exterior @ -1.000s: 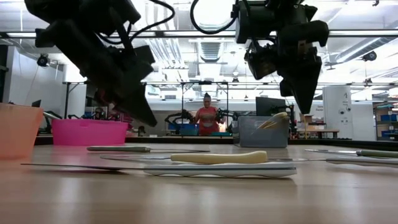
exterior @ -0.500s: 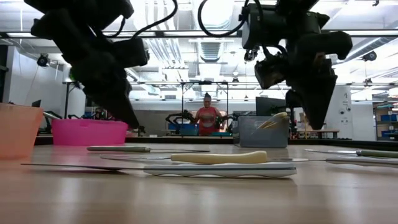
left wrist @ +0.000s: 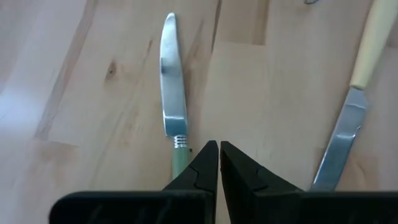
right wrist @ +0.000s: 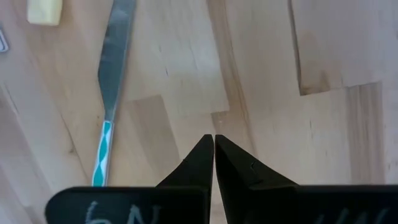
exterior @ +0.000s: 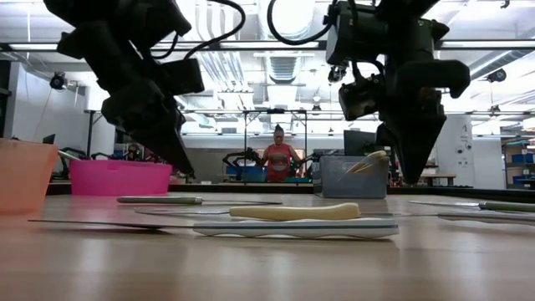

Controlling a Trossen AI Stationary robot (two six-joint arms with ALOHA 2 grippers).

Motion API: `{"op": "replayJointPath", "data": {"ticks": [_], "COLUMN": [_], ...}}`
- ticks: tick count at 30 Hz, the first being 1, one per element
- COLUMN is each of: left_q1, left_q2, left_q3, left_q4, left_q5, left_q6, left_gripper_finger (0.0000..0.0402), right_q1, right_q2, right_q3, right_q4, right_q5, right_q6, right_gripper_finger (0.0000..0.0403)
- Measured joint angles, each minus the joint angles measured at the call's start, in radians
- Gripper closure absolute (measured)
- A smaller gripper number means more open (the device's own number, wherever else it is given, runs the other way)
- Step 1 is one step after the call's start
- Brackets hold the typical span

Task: Sort silverware by color (type)
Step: Put the left green knife into the red bin

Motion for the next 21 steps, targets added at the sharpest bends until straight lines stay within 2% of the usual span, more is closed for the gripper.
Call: {"op": "replayJointPath", "data": {"ticks": [11,15,21], "left_q1": [0.0,0.006,0.013], "left_q2": [0.0,0.0,0.001], "left_q3": [0.0,0.0,0.0], "left_q4": [0.03,0.066,0.08], "left_q5": [0.0,0.002,0.003], "left_q6": [0.005,0.026,0.02], "left_gripper_finger": [0.0398,0.0375,0.0317], "right_q1": [-0.001,0.0,0.0], "right_q2": [0.0,-0.001,-0.001], "right_q3": [-0.014,-0.014,-0.014], "right_q4": [0.022,0.042,0.057], "right_q5": [0.0,0.0,-0.001], "right_q6": [-0.018,-0.019,-0.029], "right_gripper_finger": [0.0394,0.0394,0.0394]}}
